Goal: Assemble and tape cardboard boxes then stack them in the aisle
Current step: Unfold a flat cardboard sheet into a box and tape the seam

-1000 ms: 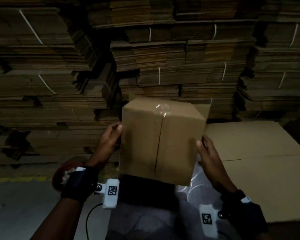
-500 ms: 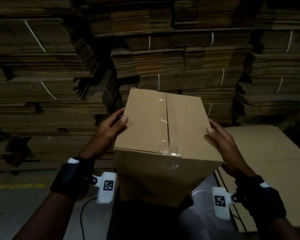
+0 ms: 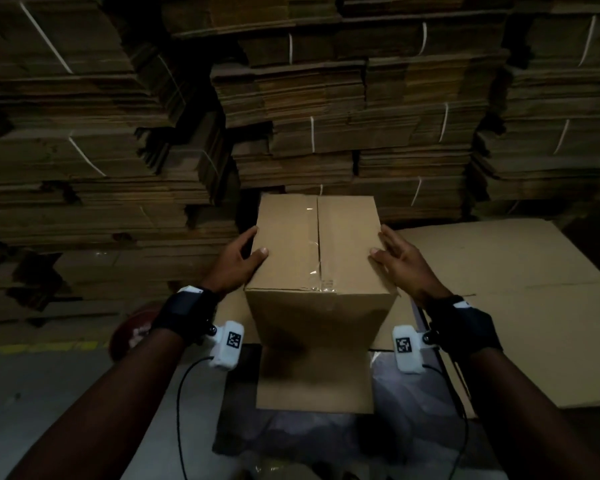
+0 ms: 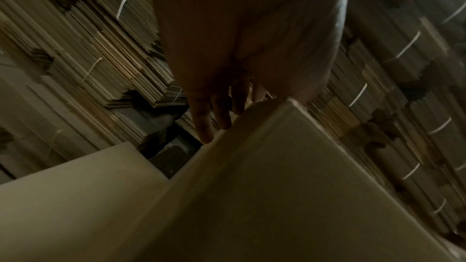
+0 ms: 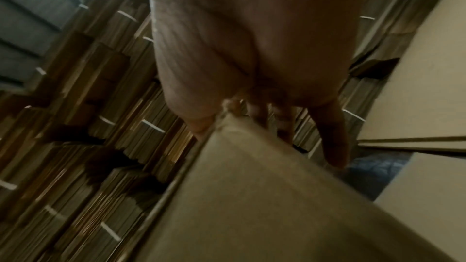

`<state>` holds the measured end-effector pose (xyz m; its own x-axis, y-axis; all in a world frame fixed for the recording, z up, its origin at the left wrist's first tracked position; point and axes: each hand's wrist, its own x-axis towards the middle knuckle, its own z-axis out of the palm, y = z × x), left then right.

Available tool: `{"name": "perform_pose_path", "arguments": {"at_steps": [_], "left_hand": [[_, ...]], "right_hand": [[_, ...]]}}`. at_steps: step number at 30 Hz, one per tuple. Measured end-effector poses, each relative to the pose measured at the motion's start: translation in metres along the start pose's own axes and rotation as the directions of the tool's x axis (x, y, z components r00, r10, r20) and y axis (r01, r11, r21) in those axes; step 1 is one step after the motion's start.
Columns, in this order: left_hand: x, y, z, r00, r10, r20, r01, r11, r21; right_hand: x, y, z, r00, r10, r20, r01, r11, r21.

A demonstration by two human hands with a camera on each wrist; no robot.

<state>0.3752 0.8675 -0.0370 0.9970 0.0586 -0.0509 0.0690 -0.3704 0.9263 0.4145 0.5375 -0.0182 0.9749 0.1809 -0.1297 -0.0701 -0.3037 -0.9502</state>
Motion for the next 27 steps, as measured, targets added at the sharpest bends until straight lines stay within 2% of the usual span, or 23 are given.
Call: {"name": "perform_pose_path", "arguments": {"at_steps": [2,4,6,8,10,12,13,18,21,24,26,27], "left_hand": [[0.002,-0.006,0.007,0.999,-0.004,-0.040,0.007,0.997,0.072],[0.005,-0.008,0.013,0.991,0.064,-0.116,-0.036,0.973,0.227],[0.004,-0.006,0.017,0.964,0.207,-0.165,-0.102,0.865,0.491],[-0.007,0.002,0.027,0.931,0.338,-0.141,-0.188,0.771,0.609],[-0.026,0.014,0.048,0.878,0.476,-0.051,-0.344,0.702,0.623],[-0.043,0.017,0.074,0.828,0.559,0.040,-0.451,0.622,0.640],[-0.050,0.015,0.086,0.815,0.576,0.066,-0.470,0.588,0.658],[-0.056,-0.001,0.114,0.826,0.561,0.054,-0.389,0.497,0.776],[-0.052,-0.007,0.117,0.777,0.629,0.020,-0.410,0.481,0.775],[-0.052,-0.009,0.105,0.725,0.686,0.061,-0.511,0.476,0.716],[-0.051,-0.006,0.094,0.716,0.691,0.098,-0.552,0.475,0.685],[-0.052,0.000,0.090,0.723,0.685,0.091,-0.559,0.503,0.659]], "right_hand": [[0.002,0.006,0.005,1.000,-0.013,0.009,0.015,0.990,-0.141],[0.001,0.006,0.012,1.000,-0.028,0.014,0.031,0.944,-0.329],[-0.001,0.004,0.021,0.999,-0.047,0.017,0.049,0.866,-0.498],[-0.003,0.005,0.028,0.997,-0.072,-0.002,0.058,0.806,-0.589],[-0.004,0.006,0.031,0.996,-0.088,-0.031,0.053,0.802,-0.595],[-0.004,0.008,0.032,0.995,-0.086,-0.051,0.040,0.812,-0.582],[-0.004,0.009,0.032,0.995,-0.083,-0.059,0.034,0.816,-0.577],[-0.002,0.011,0.033,0.993,-0.079,-0.088,0.015,0.824,-0.567],[-0.001,0.013,0.033,0.992,-0.078,-0.098,0.009,0.824,-0.566],[0.000,0.012,0.033,0.991,-0.084,-0.103,0.012,0.826,-0.563],[-0.001,0.012,0.034,0.990,-0.088,-0.109,0.010,0.822,-0.570],[-0.001,0.012,0.034,0.990,-0.086,-0.112,0.007,0.821,-0.570]]}}
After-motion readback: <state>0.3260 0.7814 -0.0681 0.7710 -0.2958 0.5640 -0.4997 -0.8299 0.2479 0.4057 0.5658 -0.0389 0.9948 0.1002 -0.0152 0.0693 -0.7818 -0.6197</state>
